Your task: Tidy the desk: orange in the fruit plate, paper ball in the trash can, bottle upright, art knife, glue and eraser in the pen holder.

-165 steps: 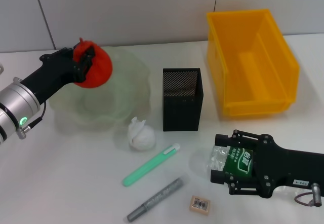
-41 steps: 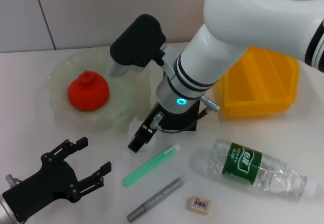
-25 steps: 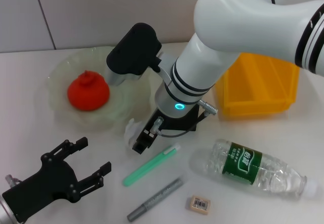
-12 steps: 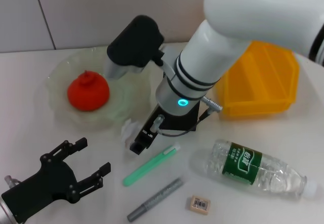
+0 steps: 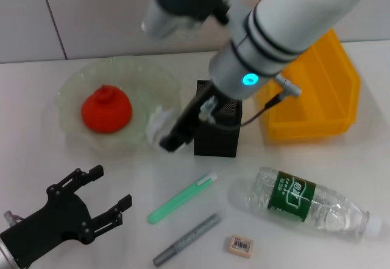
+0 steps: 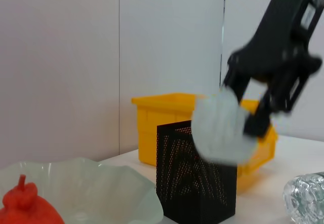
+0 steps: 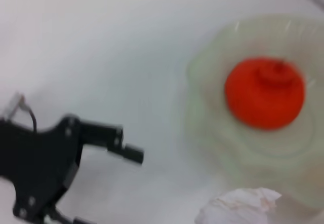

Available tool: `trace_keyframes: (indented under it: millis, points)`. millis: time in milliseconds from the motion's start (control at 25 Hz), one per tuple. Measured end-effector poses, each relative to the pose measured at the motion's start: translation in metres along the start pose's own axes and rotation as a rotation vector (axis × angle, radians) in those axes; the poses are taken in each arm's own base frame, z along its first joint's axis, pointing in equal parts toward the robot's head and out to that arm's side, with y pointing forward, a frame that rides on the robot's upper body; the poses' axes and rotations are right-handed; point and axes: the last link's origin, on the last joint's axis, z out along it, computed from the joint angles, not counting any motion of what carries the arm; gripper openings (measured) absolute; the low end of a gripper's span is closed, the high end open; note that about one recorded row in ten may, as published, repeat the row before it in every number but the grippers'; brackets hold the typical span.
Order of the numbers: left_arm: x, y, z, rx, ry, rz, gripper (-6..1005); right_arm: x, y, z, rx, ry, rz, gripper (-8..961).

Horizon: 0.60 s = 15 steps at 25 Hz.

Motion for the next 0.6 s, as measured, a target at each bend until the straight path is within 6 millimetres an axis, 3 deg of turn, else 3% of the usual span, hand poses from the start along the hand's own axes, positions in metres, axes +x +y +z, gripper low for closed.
trace_keyframes:
  millis: [240,280,600]
  points:
    - [0.0,0.0,-0.001,0.0,0.001,-0.003,828,0.002,-0.018,-0.045,0.076,-0.092,0.053,505]
    - [0.0,0.0,-0.001,0.001,0.002,-0.004,828,0.01,-0.03,-0.059,0.14,-0.114,0.086,505]
    - [0.002,-0.002,0.0,0.003,0.006,-0.002,828,0.051,-0.075,-0.103,0.355,-0.204,0.258,503]
